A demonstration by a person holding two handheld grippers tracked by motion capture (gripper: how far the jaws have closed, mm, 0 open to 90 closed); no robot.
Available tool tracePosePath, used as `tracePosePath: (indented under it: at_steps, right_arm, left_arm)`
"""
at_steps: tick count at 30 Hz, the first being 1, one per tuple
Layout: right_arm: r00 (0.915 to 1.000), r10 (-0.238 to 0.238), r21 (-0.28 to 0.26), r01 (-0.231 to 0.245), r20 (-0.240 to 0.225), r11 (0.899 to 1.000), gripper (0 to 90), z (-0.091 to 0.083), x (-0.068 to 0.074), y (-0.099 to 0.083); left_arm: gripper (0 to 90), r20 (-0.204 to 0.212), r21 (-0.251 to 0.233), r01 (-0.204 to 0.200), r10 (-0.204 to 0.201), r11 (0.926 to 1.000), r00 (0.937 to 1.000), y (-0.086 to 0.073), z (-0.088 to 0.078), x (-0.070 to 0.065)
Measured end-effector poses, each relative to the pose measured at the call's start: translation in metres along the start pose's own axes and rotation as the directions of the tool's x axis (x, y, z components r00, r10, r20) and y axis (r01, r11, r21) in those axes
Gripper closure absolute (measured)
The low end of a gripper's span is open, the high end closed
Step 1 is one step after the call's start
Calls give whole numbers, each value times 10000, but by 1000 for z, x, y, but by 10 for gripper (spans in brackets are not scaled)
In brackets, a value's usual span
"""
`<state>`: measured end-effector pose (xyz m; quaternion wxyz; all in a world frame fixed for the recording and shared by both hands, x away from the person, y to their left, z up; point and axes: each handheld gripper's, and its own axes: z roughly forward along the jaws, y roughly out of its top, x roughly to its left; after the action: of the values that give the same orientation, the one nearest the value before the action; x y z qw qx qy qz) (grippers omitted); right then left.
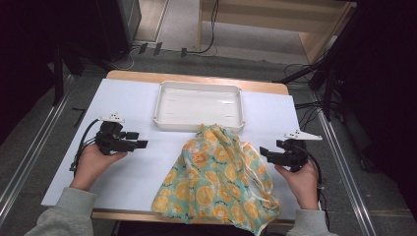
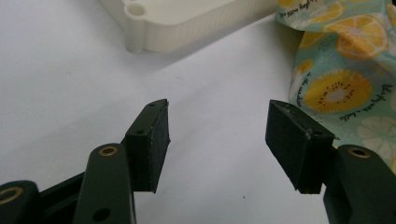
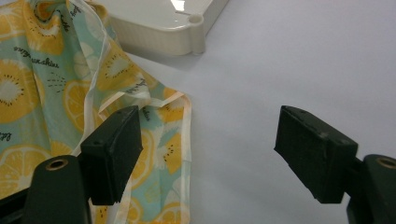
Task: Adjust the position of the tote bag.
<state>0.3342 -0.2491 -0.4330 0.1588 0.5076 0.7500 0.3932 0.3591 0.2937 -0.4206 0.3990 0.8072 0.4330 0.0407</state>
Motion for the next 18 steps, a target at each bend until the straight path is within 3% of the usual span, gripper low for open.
tracePosePath:
  at_steps: [18]
  right_arm:
    - [9999,-132,-104,131,-55,9999,281,-5,2,0]
  left_arm:
    - [401,222,-9,38,-38,10000,9997,4,1,-1]
